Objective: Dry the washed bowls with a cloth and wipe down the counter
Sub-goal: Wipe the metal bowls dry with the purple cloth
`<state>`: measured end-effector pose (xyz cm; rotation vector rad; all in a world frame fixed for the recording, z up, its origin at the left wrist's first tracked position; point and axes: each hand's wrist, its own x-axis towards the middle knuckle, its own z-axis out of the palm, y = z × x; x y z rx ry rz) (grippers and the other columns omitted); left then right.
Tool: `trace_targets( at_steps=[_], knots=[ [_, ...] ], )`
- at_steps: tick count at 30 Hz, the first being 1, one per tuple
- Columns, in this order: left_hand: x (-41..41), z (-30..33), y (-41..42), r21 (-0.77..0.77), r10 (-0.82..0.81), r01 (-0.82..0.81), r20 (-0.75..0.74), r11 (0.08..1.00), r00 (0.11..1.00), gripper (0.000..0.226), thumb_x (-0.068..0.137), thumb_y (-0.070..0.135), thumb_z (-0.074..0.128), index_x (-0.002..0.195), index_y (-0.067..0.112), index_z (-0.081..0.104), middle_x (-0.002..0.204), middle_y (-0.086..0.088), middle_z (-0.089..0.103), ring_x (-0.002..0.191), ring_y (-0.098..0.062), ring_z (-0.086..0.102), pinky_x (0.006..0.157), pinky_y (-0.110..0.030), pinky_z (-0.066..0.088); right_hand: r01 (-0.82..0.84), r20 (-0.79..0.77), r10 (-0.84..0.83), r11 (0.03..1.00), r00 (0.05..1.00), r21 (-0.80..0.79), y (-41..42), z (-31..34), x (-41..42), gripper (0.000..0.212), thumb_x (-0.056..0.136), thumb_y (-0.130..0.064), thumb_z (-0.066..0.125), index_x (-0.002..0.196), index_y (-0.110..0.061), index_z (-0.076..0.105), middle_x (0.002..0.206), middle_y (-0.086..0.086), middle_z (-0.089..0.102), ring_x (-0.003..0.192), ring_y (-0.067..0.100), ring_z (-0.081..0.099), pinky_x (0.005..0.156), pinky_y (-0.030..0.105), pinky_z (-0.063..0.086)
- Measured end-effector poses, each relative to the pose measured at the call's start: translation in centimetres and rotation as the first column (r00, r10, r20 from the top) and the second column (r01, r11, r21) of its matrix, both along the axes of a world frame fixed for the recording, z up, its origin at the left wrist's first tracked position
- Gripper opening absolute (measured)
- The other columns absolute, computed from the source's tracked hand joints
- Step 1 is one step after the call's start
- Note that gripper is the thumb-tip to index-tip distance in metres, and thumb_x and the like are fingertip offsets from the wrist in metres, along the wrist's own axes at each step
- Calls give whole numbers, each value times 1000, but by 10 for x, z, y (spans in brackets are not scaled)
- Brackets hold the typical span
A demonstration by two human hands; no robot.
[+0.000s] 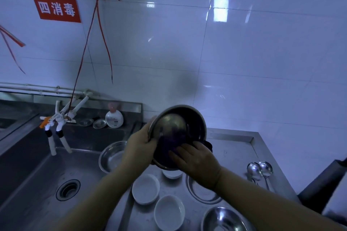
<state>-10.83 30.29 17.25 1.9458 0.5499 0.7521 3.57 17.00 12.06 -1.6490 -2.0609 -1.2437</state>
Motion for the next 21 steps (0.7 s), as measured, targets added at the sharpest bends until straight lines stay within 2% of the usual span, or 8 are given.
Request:
trace_targets(
  at_steps=[4,9,11,14,16,18,19,21],
  knots=[
    [1,19,13,119,-149,177,-211,977,966,56,81,9,54,117,52,56,87,5,73,82,-17,68,68,-39,58,-17,109,25,997,994,-81,-9,5,17,22,85,-5,58,101,-15,69,92,5,71,79,21,66,68,31,54],
    [5,5,-7,-48,140,-139,5,989,990,48,75,11,67,119,28,59,93,9,69,75,-4,65,61,-21,53,65,-47,-64,998,997,12,-2,1,2,19,90,-8,56,91,-17,73,74,1,67,63,19,62,54,31,49],
    [7,-13,-26,-145,138,-129,53,981,989,57,74,8,70,122,31,48,96,9,65,72,-5,65,52,-18,52,129,-136,-122,991,983,43,3,0,-10,15,92,-16,58,93,-17,73,74,1,68,65,18,63,53,32,50],
    [10,-27,-38,-194,184,-166,83,967,979,66,76,2,62,126,39,41,85,15,62,71,7,62,48,-9,47,159,-221,-141,985,965,70,7,-7,-26,16,94,-23,59,95,-16,74,76,1,70,67,17,65,55,33,51],
    [11,-26,-30,-173,177,-164,65,971,982,63,74,-5,54,116,42,49,76,16,64,69,7,61,47,-7,44,164,-245,-144,984,959,66,7,-12,-31,17,95,-25,59,100,-16,73,79,1,70,69,18,65,56,34,51],
    [10,-21,-23,-144,146,-139,41,980,988,74,72,-10,49,102,57,51,76,19,65,72,8,60,49,-7,44,158,-242,-137,985,961,67,6,-14,-29,16,93,-23,61,102,-16,73,79,2,70,69,18,65,56,34,51],
    [9,-18,-20,-127,122,-117,26,985,992,78,72,-11,48,100,62,52,79,19,66,75,6,61,54,-9,46,156,-220,-138,986,966,67,5,-14,-26,15,91,-20,62,101,-16,73,79,2,69,68,19,64,55,33,50],
    [7,-10,-16,-79,69,-68,-1,994,998,76,74,-8,49,110,59,53,87,14,70,83,-4,64,69,-27,54,130,-148,-122,990,981,46,2,-12,-13,16,87,-11,62,96,-17,74,77,2,69,67,20,65,56,32,51]
  ],
)
